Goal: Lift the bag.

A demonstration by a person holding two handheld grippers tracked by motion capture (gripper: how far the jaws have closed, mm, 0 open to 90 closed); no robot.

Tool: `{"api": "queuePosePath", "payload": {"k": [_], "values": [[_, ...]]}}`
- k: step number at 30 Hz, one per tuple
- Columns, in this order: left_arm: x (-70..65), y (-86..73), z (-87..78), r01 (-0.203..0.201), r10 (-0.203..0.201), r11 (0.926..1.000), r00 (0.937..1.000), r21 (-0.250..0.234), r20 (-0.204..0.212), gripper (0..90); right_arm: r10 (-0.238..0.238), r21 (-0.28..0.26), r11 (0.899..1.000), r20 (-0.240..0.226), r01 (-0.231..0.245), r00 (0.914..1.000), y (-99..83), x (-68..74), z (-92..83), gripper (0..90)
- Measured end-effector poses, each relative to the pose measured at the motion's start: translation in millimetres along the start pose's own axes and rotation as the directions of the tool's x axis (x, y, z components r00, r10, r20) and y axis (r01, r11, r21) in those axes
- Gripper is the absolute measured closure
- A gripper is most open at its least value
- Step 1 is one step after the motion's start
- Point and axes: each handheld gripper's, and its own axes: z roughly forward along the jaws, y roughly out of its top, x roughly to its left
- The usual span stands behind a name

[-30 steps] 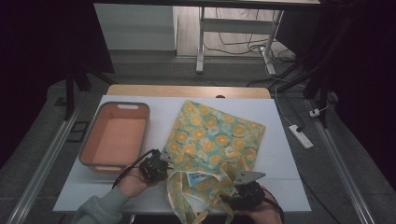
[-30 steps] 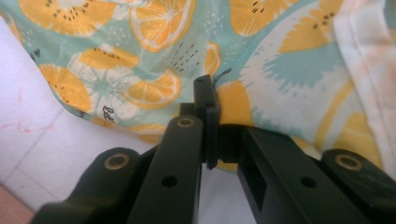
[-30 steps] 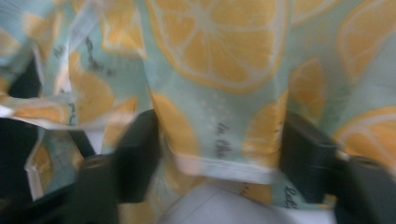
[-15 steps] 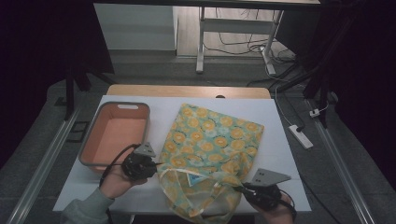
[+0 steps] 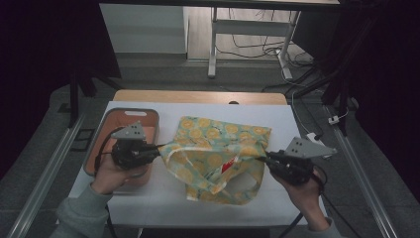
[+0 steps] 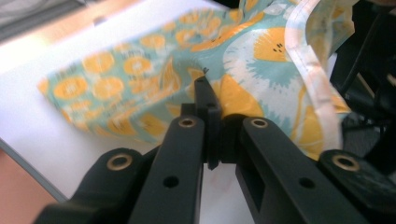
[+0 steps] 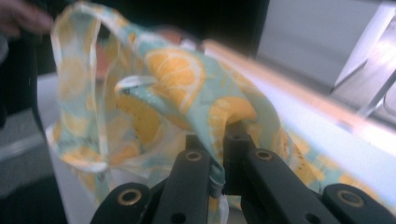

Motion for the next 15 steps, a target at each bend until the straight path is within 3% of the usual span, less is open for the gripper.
{"api": "queuePosePath", "payload": {"k": [2, 5, 8, 10, 11, 12, 13, 14, 15], "values": [[1.6, 10.5, -6.8, 0.0, 0.0, 0.9993, 1.0, -0.036, -0.003, 89.1, -0.014, -0.056, 0.998, 0.014, 0.015, 0.9998, 24.0, -6.0, -3.9, 88.8], [3.5, 27.5, -18.5, -0.005, 0.004, 0.9958, 0.9999, -0.092, -0.009, 89.2, -0.023, -0.09, 0.996, 0.027, 0.026, 0.9993, 39.7, -9.1, -6.5, 88.9], [4.8, 47.1, -29.5, -0.017, 0.013, 0.9899, 0.9996, -0.141, -0.026, 89.2, -0.011, -0.156, 0.988, 0.024, 0.014, 0.9997, 61.8, -16.5, -9.9, 88.9], [5.7, 60.4, -35.4, -0.029, 0.022, 0.9865, 0.9987, -0.161, -0.046, 89.2, -0.015, -0.182, 0.983, 0.048, 0.023, 0.9987, 75.8, -21.2, -11.3, 89.0], [7.0, 66.4, -38.5, -0.029, 0.02, 0.9833, 0.9986, -0.18, -0.048, 89.2, -0.001, -0.223, 0.975, 0.044, 0.011, 0.999, 85.0, -28.3, -11.1, 89.0], [8.8, 71.9, -40.8, -0.023, 0.016, 0.9795, 0.9992, -0.2, -0.038, 89.2, -0.001, -0.223, 0.975, 0.044, 0.011, 0.999, 85.0, -28.3, -11.1, 89.0], [10.2, 76.8, -40.9, -0.025, 0.017, 0.9782, 0.9992, -0.206, -0.037, 89.2, 0.017, -0.25, 0.968, 0.04, -0.006, 0.9991, 88.2, -31.9, -11.4, 89.0], [11.2, 80.7, -38.9, -0.031, 0.019, 0.9792, 0.9981, -0.201, -0.059, 89.2, 0.015, -0.27, 0.963, 0.077, 0.007, 0.997, 91.1, -37.9, -7.9, 88.9], [13.4, 83.4, -35.2, -0.032, 0.018, 0.9814, 0.997, -0.189, -0.075, 89.2, 0.015, -0.27, 0.963, 0.077, 0.007, 0.997, 91.1, -37.9, -7.9, 88.9]]}}
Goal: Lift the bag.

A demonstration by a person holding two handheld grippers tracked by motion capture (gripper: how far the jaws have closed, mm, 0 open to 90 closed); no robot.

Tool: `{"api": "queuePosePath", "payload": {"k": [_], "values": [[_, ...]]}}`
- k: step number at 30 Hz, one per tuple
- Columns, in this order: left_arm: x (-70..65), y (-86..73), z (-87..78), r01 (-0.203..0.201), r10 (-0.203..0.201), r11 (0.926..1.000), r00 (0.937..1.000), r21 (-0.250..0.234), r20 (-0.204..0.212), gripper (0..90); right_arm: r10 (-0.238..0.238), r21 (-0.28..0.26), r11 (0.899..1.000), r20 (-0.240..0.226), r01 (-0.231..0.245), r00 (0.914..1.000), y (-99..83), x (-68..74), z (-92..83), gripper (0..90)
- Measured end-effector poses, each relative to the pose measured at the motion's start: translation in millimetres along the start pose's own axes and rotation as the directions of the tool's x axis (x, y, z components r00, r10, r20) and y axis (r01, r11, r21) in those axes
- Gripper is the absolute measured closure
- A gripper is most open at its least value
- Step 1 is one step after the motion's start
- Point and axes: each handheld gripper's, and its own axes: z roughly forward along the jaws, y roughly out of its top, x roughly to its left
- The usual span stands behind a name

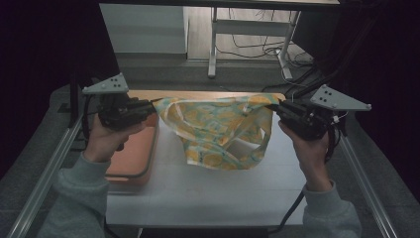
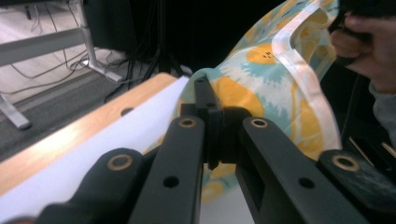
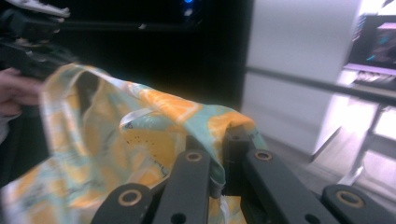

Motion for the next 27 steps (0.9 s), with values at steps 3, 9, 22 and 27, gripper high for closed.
{"api": "queuePosePath", "payload": {"k": [3, 9, 22, 27], "values": [[12.0, -4.2, 19.7, 0.032, -0.031, 0.9987, 0.9995, 0.04, -0.008, 89.2, 0.031, 0.035, 0.999, 0.031, -0.032, 0.999, -8.0, -15.0, 12.1, 88.9], [37.6, -38.8, 65.3, 0.093, -0.085, 0.9831, 0.9949, 0.158, -0.053, 89.1, 0.09, 0.188, 0.977, 0.08, -0.103, 0.9928, -48.6, -44.5, 40.9, 88.8], [70.9, -103.1, 118.3, 0.207, -0.197, 0.9275, 0.9784, 0.312, -0.061, 88.6, 0.203, 0.376, 0.901, 0.08, -0.219, 0.9758, -140.5, -68.4, 84.6, 88.4], [66.7, -102.2, 113.5, 0.189, -0.178, 0.9395, 0.9819, 0.285, -0.065, 41.1, 0.21, 0.369, 0.905, 0.04, -0.21, 0.9768, -140.4, -67.4, 82.4, 70.4]]}}
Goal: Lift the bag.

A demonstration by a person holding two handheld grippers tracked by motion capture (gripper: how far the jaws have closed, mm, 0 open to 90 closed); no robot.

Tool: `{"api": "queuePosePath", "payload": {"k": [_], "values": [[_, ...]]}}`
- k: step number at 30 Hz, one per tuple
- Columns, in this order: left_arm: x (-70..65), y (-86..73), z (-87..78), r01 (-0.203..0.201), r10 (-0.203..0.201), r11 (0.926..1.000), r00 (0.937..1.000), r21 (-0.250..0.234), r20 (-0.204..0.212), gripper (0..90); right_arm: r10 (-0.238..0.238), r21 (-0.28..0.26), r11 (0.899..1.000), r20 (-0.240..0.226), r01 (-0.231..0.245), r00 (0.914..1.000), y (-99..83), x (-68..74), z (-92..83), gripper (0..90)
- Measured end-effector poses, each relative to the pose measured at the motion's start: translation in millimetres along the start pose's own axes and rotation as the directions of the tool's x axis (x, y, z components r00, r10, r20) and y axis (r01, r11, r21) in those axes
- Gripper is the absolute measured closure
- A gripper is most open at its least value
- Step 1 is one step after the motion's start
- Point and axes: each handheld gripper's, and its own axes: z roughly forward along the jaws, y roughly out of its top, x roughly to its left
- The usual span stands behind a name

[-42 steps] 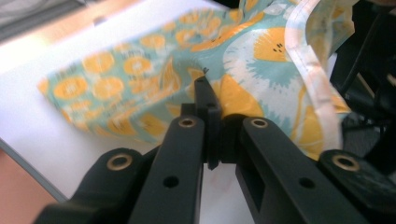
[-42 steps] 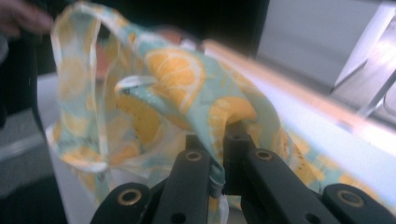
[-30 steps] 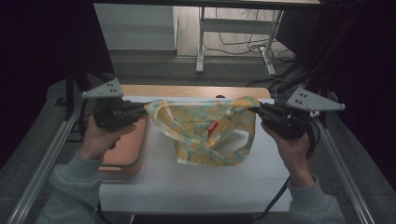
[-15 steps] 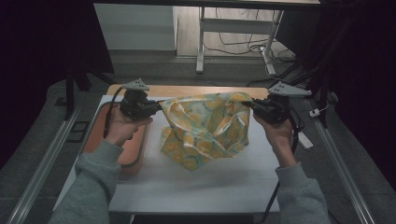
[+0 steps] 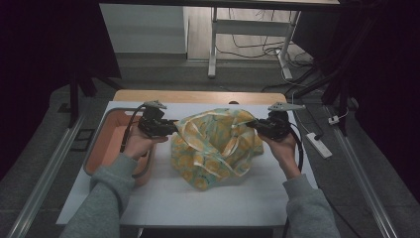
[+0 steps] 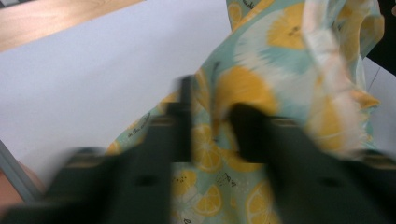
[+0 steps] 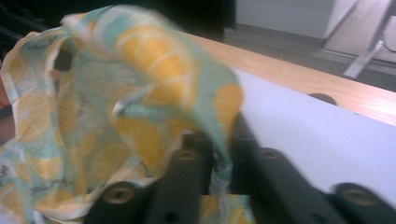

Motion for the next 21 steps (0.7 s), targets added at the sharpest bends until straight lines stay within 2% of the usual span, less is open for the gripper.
{"api": "queuePosePath", "payload": {"k": [1, 2, 4, 5, 7, 11, 15, 21], "values": [[-1.8, -0.9, -5.3, -0.012, 0.012, 0.9997, 0.9999, -0.022, -0.004, 28.3, -0.005, -0.016, 1.0, -0.002, 0.005, 1.0, 0.6, 1.3, -3.4, 62.9], [-2.9, -2.3, -11.7, -0.016, 0.015, 0.9988, 0.9999, -0.046, -0.002, 20.9, -0.008, -0.032, 0.999, -0.006, 0.008, 1.0, 1.1, 2.9, -8.5, 56.4], [-4.1, -6.8, -25.6, -0.024, 0.024, 0.9967, 0.9997, -0.077, 0.008, 12.9, -0.014, -0.07, 0.997, -0.014, 0.013, 0.9998, -0.4, 5.3, -21.6, 47.8], [-5.1, -10.1, -32.6, -0.034, 0.034, 0.996, 0.9994, -0.083, 0.004, 12.5, -0.018, -0.084, 0.996, -0.019, 0.016, 0.9997, -2.1, 6.0, -28.5, 46.2], [-7.5, -18.0, -45.3, -0.047, 0.047, 0.9959, 0.9989, -0.077, -0.009, 11.4, -0.03, -0.079, 0.996, -0.026, 0.028, 0.9992, -6.9, 5.9, -40.6, 42.5], [-11.4, -41.9, -64.0, -0.028, 0.026, 0.9972, 0.9992, -0.07, -0.03, 13.4, -0.032, -0.07, 0.997, -0.037, 0.03, 0.9988, -21.9, 5.9, -62.0, 37.1], [-21.4, -68.1, -70.2, -0.018, 0.016, 0.9983, 0.9986, -0.056, -0.05, 15.2, -0.028, -0.052, 0.998, -0.027, 0.026, 0.9993, -45.7, 6.0, -75.8, 36.8], [-36.6, -95.2, -73.1, -0.02, 0.018, 0.9992, 0.9985, -0.035, -0.051, 17.2, -0.044, -0.004, 0.999, -0.012, 0.044, 0.999, -84.9, 10.8, -80.9, 36.6]]}}
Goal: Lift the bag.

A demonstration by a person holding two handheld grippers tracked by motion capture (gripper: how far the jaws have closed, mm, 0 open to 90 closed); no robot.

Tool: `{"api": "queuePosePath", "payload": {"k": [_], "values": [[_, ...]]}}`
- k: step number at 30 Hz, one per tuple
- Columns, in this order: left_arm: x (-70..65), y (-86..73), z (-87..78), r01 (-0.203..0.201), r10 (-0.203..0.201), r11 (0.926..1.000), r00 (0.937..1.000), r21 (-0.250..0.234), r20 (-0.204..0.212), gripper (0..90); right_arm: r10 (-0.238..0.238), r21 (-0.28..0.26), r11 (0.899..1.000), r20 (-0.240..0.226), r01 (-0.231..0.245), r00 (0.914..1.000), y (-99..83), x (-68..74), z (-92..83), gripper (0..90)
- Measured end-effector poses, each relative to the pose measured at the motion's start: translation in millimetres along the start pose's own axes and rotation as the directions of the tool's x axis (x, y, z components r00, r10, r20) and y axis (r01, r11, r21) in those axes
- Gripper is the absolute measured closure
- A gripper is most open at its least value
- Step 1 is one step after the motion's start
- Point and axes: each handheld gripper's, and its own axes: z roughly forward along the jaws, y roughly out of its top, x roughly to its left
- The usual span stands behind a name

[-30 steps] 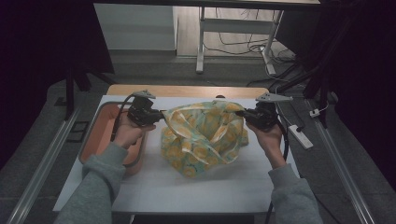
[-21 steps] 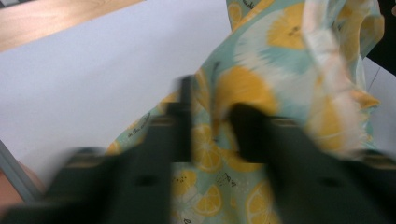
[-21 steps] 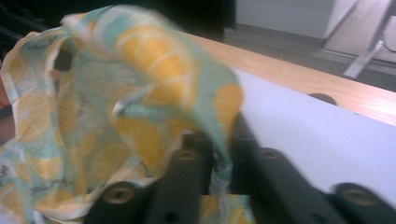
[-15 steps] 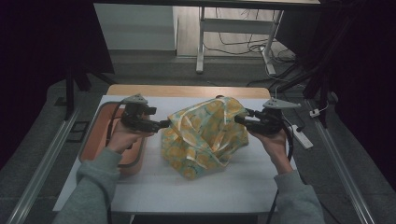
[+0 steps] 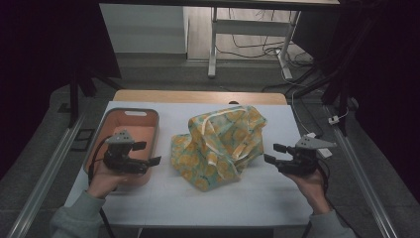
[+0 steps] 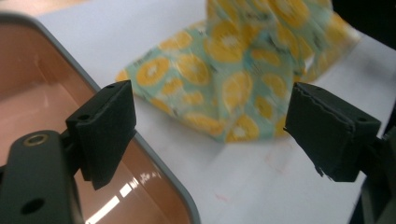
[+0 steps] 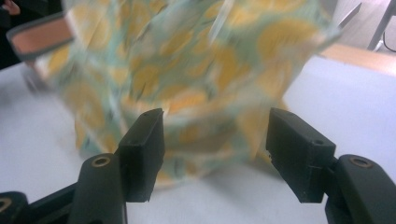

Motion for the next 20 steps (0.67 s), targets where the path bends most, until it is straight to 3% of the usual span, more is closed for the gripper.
{"api": "queuePosePath", "payload": {"k": [6, 11, 20], "values": [[-8.6, -18.7, -0.6, -0.003, 0.002, 1.0, 0.9998, -0.008, -0.02, 18.9, -0.023, 0.012, 1.0, 0.002, 0.023, 0.9997, -20.8, 7.0, 1.3, 37.1], [-5.5, -25.1, 3.3, 0.018, -0.017, 0.9998, 0.9996, 0.009, -0.021, 19.2, -0.045, 0.015, 0.999, 0.004, 0.045, 0.999, -20.0, 9.8, 6.2, 38.2], [-5.7, -24.8, 6.0, 0.018, -0.017, 0.9998, 0.9997, 0.011, -0.016, 19.4, -0.078, 0.012, 0.997, 0.018, 0.078, 0.9968, -20.5, 14.8, 6.0, 38.7]]}}
